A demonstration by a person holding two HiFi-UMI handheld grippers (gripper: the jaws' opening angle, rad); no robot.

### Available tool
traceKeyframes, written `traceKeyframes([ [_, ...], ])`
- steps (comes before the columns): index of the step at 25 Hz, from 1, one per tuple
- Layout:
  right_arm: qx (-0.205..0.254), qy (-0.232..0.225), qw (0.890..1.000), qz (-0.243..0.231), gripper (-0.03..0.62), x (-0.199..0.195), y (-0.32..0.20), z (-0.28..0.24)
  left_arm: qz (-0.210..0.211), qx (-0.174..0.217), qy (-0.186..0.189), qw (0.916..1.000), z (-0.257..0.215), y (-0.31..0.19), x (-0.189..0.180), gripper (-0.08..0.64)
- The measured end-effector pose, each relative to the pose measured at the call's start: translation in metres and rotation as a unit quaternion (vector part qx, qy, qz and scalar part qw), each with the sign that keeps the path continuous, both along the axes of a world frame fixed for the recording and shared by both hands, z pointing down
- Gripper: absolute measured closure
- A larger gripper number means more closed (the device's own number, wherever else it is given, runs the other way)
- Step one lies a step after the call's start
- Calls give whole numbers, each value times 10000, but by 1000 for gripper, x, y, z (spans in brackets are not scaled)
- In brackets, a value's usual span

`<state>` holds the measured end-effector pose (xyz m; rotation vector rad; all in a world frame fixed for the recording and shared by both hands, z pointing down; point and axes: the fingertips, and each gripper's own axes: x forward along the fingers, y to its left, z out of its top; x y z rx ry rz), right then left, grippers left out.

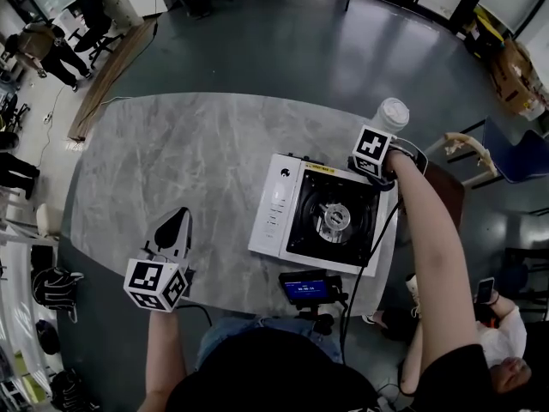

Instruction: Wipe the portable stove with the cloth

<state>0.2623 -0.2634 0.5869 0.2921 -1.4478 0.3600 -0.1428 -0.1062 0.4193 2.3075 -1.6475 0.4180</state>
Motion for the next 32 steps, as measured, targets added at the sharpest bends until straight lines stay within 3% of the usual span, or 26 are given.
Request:
traceKeyframes([
  [7, 228, -161, 9985, 481, 518, 32, 1, -3, 115, -9, -34, 9999, 0, -4, 7, 563],
  [12, 666, -312, 9916, 1060, 518, 62, 0, -1, 166, 7, -56, 9998, 0, -7, 9, 563],
  [17, 1187, -1703, 9606, 1849, 518, 69, 5, -13, 257, 12, -57, 9997, 0, -9, 13, 563],
  [21, 1663, -2536, 9385, 1652, 518, 72, 24, -19, 368, 7, -59, 9993, 0, -9, 20, 563],
  [26, 2456, -2977, 9135, 1286, 518, 71, 39, -25, 519, -13, -71, 9986, 3, -11, 27, 562],
  [29, 2656, -3017, 9103, 996, 518, 65, 49, -24, 586, 6, -84, 9982, 3, -10, 32, 563],
  [32, 2633, -2955, 9156, 701, 518, 61, 63, -24, 629, 42, -94, 9980, 1, -9, 35, 563],
])
